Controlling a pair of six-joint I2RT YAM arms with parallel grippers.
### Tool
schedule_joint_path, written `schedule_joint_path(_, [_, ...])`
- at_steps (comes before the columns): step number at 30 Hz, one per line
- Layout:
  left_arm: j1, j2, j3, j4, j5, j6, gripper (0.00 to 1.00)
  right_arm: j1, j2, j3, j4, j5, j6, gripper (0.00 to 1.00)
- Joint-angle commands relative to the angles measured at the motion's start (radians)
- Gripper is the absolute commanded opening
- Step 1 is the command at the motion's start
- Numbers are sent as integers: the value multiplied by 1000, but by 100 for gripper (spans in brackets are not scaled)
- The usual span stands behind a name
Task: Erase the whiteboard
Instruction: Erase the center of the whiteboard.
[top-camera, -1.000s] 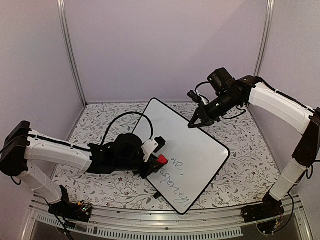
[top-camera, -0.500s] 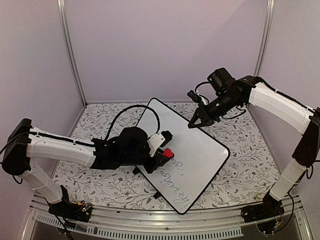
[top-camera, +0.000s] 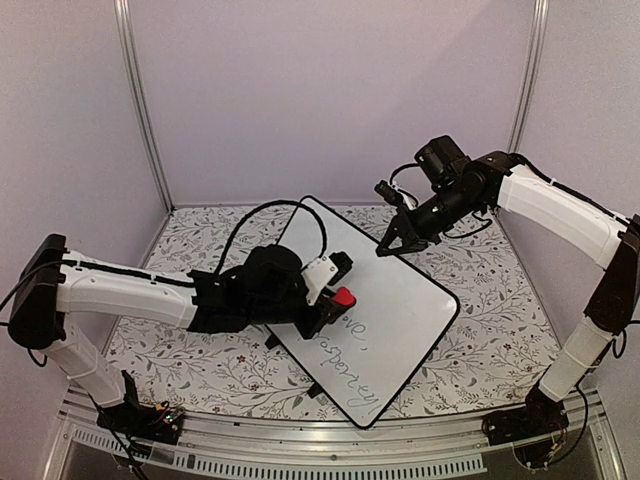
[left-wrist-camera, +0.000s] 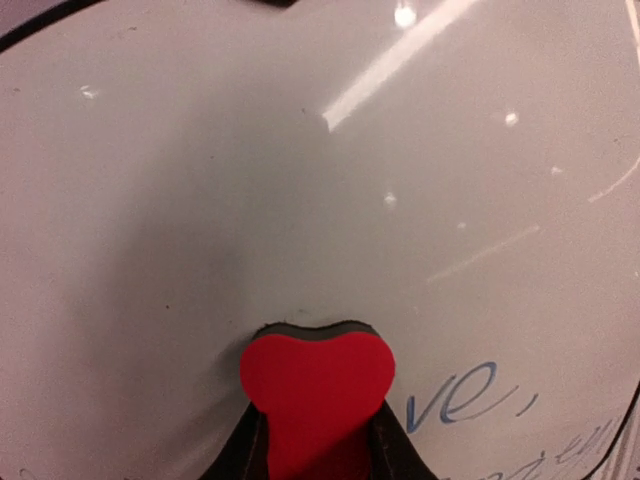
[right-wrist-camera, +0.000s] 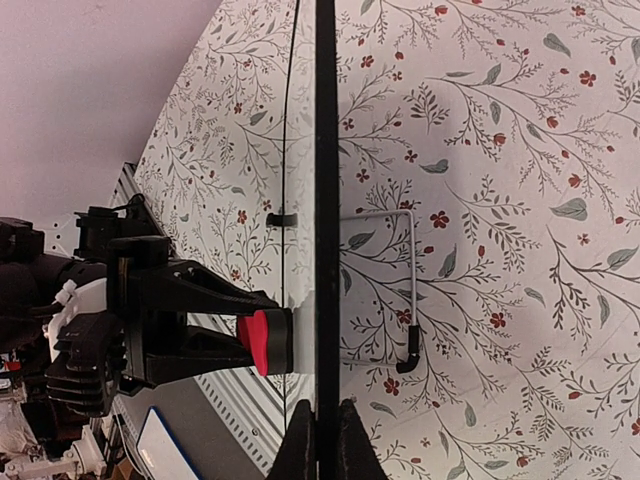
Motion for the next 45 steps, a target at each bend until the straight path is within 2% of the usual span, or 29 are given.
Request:
schedule_joint_path(1, [-1, -2, -70, -19, -51, -46, 0, 24, 11, 5, 18, -29, -35, 0])
schedule_joint_path(11, [-8, -36, -238, 20, -41, -156, 0, 24, 9, 4, 20, -27, -36, 0])
schedule_joint_path(17, [-25, -32, -255, 42, -16, -159, 0, 24, 17, 9, 19, -25, -36, 0])
schedule_joint_path(28, [-59, -55, -223, 77, -22, -118, 0, 24, 14, 4, 18, -26, -36, 0])
schedule_joint_path(36, [-52, -12, -158, 54, -148, -100, 0, 24, 15, 3, 18, -29, -37, 0])
schedule_joint_path(45, [-47, -27, -120, 71, -159, -60, 0, 24, 13, 3, 19, -28, -36, 0])
